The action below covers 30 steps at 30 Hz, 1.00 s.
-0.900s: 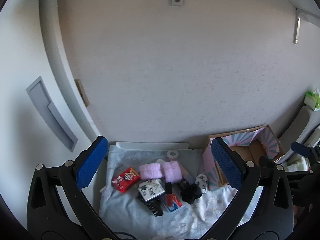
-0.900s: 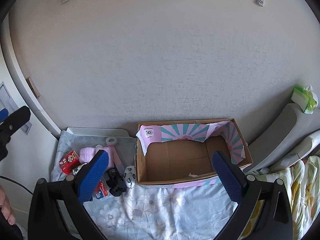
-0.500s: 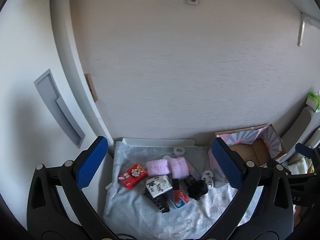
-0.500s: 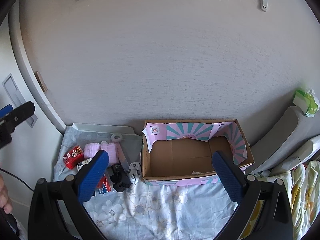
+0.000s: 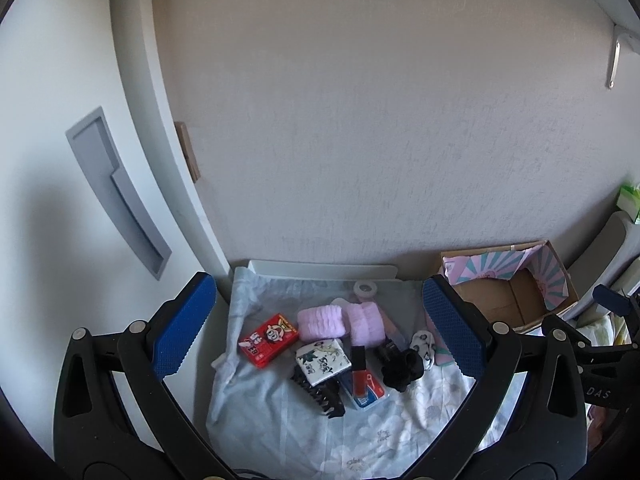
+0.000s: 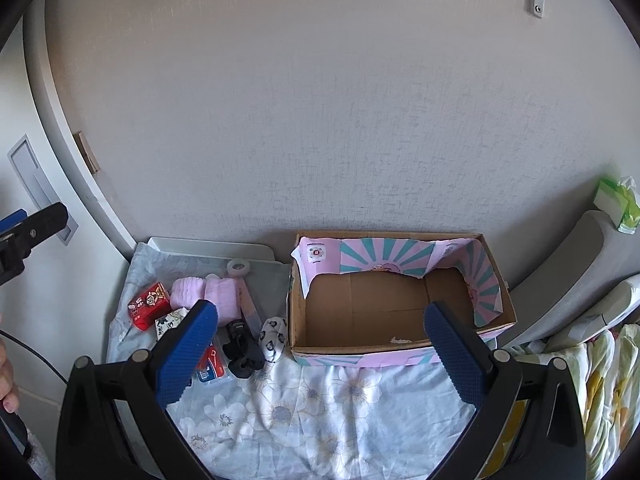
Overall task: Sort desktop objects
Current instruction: 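Move both tools toward the pile of items on the cloth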
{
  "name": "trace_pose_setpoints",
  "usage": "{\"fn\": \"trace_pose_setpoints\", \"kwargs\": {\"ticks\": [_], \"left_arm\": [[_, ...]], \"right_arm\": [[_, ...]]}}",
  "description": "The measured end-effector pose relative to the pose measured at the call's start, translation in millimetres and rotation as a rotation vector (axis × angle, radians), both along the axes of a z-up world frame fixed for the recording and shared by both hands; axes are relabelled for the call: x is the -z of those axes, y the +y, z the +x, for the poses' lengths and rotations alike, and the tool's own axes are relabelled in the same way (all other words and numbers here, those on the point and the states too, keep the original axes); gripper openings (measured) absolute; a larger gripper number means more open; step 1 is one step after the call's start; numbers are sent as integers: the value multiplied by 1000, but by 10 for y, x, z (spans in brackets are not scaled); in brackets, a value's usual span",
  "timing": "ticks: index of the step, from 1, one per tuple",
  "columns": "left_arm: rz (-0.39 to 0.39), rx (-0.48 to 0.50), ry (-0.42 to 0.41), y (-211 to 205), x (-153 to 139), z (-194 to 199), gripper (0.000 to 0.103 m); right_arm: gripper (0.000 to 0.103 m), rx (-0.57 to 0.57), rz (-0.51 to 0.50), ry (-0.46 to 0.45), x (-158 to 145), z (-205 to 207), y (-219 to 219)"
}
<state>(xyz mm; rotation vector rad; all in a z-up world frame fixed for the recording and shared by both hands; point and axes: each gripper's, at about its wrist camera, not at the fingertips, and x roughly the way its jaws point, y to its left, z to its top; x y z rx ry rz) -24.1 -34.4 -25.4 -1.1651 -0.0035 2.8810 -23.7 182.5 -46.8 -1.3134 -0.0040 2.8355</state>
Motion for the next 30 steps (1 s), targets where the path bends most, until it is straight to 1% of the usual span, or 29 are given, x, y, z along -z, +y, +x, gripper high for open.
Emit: {"fn": "trace_pose_setpoints", "kwargs": {"ticks": [4, 6, 9, 10, 12, 13, 17, 20, 22, 25, 28, 30], "left_arm": [[-11, -3, -15, 45, 55, -56, 103], [-26, -19, -12, 60, 83, -65, 103], [-32, -27, -3, 54, 172, -32, 103], [-35, -27, -9, 53, 222, -28, 103], [-40, -40, -48, 30, 390, -49, 103], [-30, -46, -70, 6, 497, -63, 103], [8, -72, -130, -86, 871, -107, 103], [-14, -83, -184, -80, 1252, -179, 103], [-20, -85, -207, -66, 1456, -210, 103], [-8, -93, -239, -52, 1768, -278, 103], [2, -98, -251, -28, 1949, -325, 103], [6, -101, -255, -9, 2042, -356, 103]], "right_arm": [[103, -22, -19, 8, 13, -4, -22], [103, -29, -14, 8, 20, -17, -55], [103, -40, -40, 9, 73, -18, -71], [103, -41, -53, 10, 120, -1, -75], [103, -48, -74, 8, 219, 30, -92], [103, -49, -87, 2, 281, 54, -104], [103, -52, -146, -17, 609, 159, -179], [103, -53, -186, -49, 902, 203, -236], [103, -53, -204, -63, 1132, 212, -291], [103, -41, -231, -83, 1435, 205, -364], [103, -19, -293, -105, 1738, 160, -408], [102, -7, -338, -111, 1869, 131, -409]]}}
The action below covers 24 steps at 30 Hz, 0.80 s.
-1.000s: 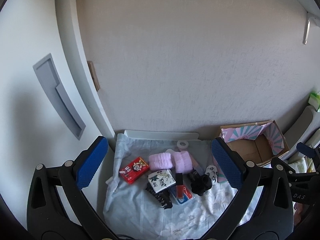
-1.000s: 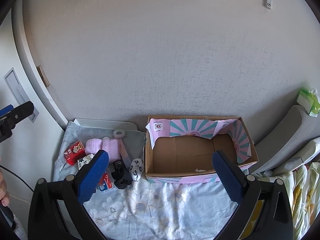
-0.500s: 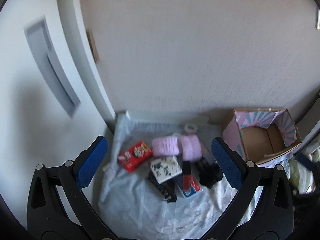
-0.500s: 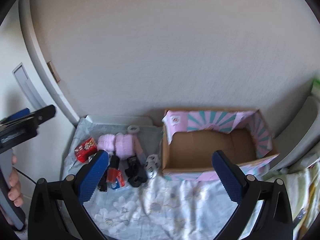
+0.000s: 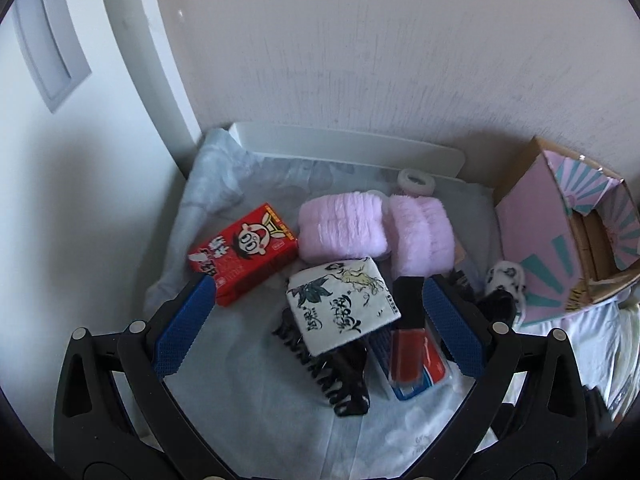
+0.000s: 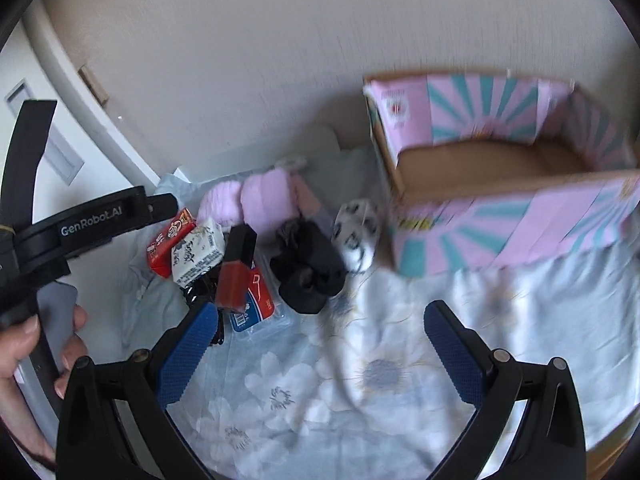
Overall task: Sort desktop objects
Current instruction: 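Move both tools toward the pile of items on the cloth, then grasp the white printed box with left tool while right tool grasps the black sock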
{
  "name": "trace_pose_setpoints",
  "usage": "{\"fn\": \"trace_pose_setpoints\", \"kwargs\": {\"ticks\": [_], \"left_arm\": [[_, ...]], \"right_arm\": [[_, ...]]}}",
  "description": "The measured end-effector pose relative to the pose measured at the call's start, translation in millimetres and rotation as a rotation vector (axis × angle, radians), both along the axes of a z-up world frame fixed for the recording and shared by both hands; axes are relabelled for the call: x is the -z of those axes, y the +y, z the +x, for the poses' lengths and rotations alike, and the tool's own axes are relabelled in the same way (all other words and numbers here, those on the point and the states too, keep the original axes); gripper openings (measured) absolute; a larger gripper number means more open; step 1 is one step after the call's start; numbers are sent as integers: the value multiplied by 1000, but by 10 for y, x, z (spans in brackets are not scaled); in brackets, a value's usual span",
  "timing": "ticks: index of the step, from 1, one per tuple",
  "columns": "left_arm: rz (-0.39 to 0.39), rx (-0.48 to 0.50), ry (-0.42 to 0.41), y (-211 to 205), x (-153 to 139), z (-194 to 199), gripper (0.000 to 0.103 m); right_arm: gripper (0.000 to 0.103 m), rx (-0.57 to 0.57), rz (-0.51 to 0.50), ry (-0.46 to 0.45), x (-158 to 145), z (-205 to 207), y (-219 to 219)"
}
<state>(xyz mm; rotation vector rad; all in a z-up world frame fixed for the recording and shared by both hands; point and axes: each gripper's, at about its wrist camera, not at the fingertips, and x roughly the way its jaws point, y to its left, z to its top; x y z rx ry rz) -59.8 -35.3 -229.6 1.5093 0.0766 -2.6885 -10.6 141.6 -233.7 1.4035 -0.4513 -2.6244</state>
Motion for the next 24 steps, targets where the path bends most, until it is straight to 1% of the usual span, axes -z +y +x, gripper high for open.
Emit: {"fn": "trace_pose_setpoints", "kwargs": {"ticks": [2, 6, 9, 11, 13, 15, 16, 17, 18, 19, 20, 21, 22, 24], "left_arm": [[11, -3, 2, 5, 79, -27, 103], [-1, 4, 3, 21, 129, -62, 103], [-14, 1, -4, 37, 180, -91, 103], [-25, -6, -9, 36, 222, -108, 102], [-33, -10, -23, 31, 276, -133, 101], [-42, -10, -29, 37, 319, -156, 96], [-46, -8, -34, 40, 337, -164, 93], [-47, -7, -36, 51, 354, -171, 89], [-50, -5, -40, 58, 366, -169, 84], [-54, -4, -47, 65, 383, -173, 81], [-56, -2, -54, 70, 405, -177, 77], [-55, 1, -58, 74, 419, -179, 72], [-54, 6, -62, 79, 437, -179, 69], [-58, 11, -60, 78, 446, -170, 68]], "right_arm": [[99, 16, -29, -1, 117, -29, -10], [97, 42, -75, 15, 254, -92, -37], [90, 57, -116, 25, 324, -150, -46], [76, 59, -145, 21, 380, -194, -49], [71, 61, -152, 20, 430, -227, -71], [68, 61, -153, 27, 446, -251, -92], [64, 60, -153, 34, 447, -258, -102], [62, 60, -154, 39, 447, -269, -104], [61, 58, -156, 40, 461, -290, -101], [57, 58, -166, 40, 473, -309, -95], [52, 57, -176, 37, 480, -322, -89], [49, 53, -192, 32, 492, -336, -83], [43, 49, -204, 31, 503, -344, -82], [37, 43, -205, 34, 513, -342, -95]]}}
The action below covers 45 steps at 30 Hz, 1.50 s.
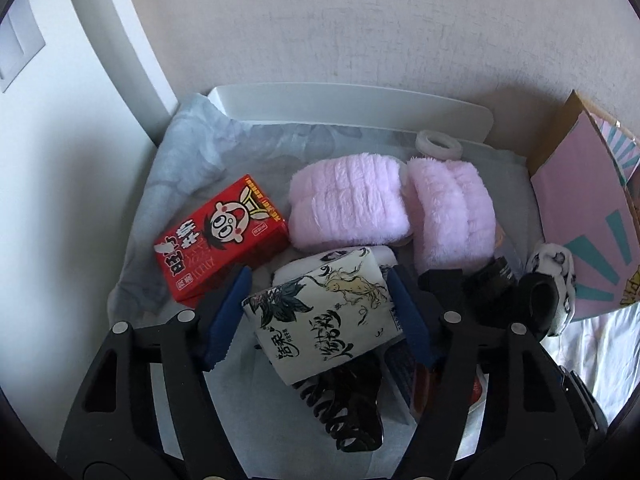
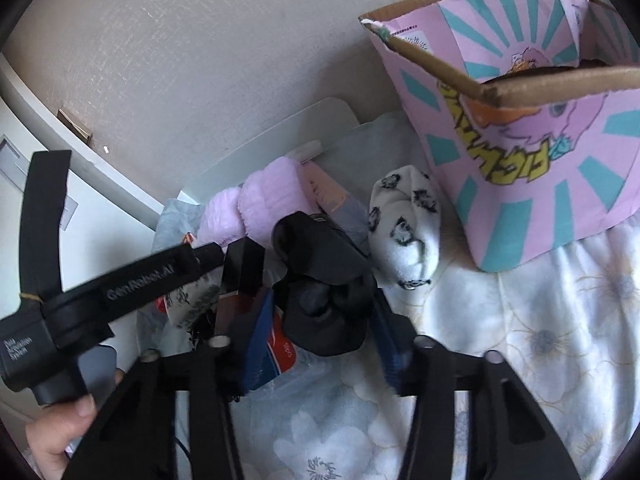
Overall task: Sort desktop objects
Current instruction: 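Grasp the white printed box with left tool while right tool grasps the black sock, then carry both items over the cardboard box and release them inside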
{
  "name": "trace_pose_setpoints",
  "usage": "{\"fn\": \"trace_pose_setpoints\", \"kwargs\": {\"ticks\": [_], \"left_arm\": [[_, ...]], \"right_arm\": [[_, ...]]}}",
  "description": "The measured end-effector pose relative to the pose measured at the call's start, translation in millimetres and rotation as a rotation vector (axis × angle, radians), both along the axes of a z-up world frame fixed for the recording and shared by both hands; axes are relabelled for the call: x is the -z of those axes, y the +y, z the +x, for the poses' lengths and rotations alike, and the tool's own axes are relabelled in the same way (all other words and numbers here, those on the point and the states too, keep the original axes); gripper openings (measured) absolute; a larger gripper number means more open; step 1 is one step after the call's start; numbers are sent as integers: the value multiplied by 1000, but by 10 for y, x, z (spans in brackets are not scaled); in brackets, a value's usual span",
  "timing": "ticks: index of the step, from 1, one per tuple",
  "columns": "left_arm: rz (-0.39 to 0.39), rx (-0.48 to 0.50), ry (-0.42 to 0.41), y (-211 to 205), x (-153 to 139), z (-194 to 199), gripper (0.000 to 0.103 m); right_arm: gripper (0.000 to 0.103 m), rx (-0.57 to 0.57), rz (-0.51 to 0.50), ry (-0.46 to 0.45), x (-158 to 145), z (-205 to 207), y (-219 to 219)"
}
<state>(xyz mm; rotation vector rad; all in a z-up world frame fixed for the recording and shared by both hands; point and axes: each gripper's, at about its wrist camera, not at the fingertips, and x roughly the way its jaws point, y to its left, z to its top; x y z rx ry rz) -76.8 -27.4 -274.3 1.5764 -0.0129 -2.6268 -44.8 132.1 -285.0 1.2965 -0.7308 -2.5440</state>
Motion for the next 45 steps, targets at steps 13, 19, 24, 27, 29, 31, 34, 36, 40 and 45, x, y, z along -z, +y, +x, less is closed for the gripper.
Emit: {"fn": "trace_pose_setpoints", "kwargs": {"ticks": [13, 19, 24, 27, 29, 31, 34, 36, 40, 45], "left_arm": [[29, -3, 57, -157, -176, 116, 65], [40, 13, 75, -163, -245, 153, 64], [57, 23, 86, -188, -356, 186, 64], [74, 39, 95, -215, -477, 191, 64], [79, 50, 108, -224, -599, 206, 64], [84, 62, 122, -220, -751, 223, 64], [98, 82, 144, -202, -998, 233, 64], [116, 104, 162, -168, -1177, 233, 64], [123, 157, 204, -14, -1489, 202, 64], [121, 210, 229, 300, -1810, 112, 64]], "right_arm": [[12, -42, 87, 66, -90, -44, -146], [11, -40, 111, 87, -168, 12, -39], [11, -43, 140, 112, -293, 47, -40], [11, -45, 147, 125, -402, 36, -30], [11, -45, 145, 134, -493, 32, -8], [11, -48, 146, 144, -638, 43, 8], [11, -49, 140, 160, -880, 28, 63], [11, -54, 118, 166, -1052, 14, 114], [11, -60, 145, 181, -1434, -18, 277], [11, -72, 208, 179, -1774, -64, 527]]}}
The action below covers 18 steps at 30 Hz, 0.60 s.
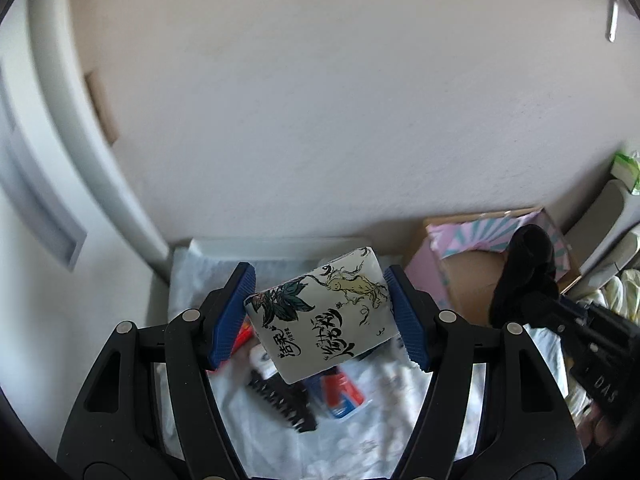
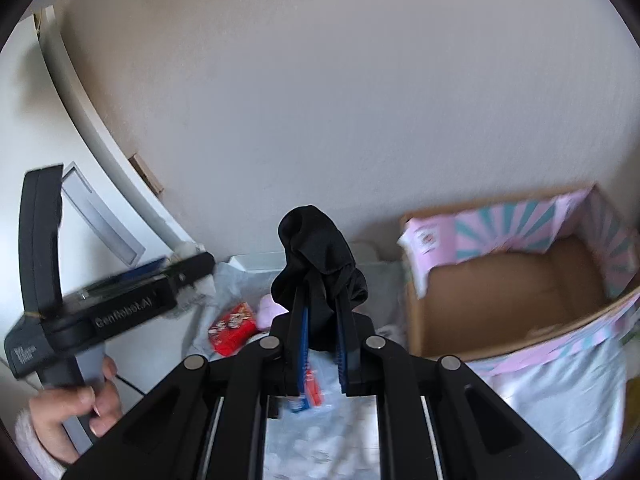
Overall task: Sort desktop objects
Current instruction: 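Carry both items over the cardboard box and release them inside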
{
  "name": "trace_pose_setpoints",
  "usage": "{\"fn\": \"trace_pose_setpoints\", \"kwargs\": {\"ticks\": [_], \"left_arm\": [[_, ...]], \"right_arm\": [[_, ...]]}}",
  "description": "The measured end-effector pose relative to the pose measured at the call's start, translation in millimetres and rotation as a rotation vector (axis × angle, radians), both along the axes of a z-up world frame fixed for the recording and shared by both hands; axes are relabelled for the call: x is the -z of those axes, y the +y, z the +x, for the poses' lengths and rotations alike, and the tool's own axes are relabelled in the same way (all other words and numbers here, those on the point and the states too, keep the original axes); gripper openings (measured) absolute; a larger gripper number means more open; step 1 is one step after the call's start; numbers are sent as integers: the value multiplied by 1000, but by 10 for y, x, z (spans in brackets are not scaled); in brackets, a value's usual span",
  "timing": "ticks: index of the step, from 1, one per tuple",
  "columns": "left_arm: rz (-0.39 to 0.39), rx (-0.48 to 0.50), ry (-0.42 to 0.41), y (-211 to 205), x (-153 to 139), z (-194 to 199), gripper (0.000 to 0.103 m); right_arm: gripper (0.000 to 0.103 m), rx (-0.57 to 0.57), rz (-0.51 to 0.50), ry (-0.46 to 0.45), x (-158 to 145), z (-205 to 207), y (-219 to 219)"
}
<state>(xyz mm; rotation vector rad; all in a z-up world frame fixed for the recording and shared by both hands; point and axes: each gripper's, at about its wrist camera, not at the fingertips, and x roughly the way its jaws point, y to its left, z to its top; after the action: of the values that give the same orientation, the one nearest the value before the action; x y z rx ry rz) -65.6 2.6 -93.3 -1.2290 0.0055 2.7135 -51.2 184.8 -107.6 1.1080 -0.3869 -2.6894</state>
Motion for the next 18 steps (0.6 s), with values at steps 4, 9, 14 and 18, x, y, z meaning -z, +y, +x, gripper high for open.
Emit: {"fn": "trace_pose_setpoints", "kwargs": {"ticks": [4, 9, 14, 18], "left_arm": [[-13, 7, 7, 254, -177, -65, 64], [-12, 24, -3, 674, -249, -161, 64], [-13, 70, -37, 1226, -124, -290, 64], [-33, 106, -93, 1672, 115, -406, 64]], "right_arm": [[11, -19, 75, -19, -198, -52, 370], [11, -56, 178, -70, -320, -170, 845], [11, -104, 204, -148, -238, -327, 1286], [11, -134, 251, -211, -73, -477, 1561]]}}
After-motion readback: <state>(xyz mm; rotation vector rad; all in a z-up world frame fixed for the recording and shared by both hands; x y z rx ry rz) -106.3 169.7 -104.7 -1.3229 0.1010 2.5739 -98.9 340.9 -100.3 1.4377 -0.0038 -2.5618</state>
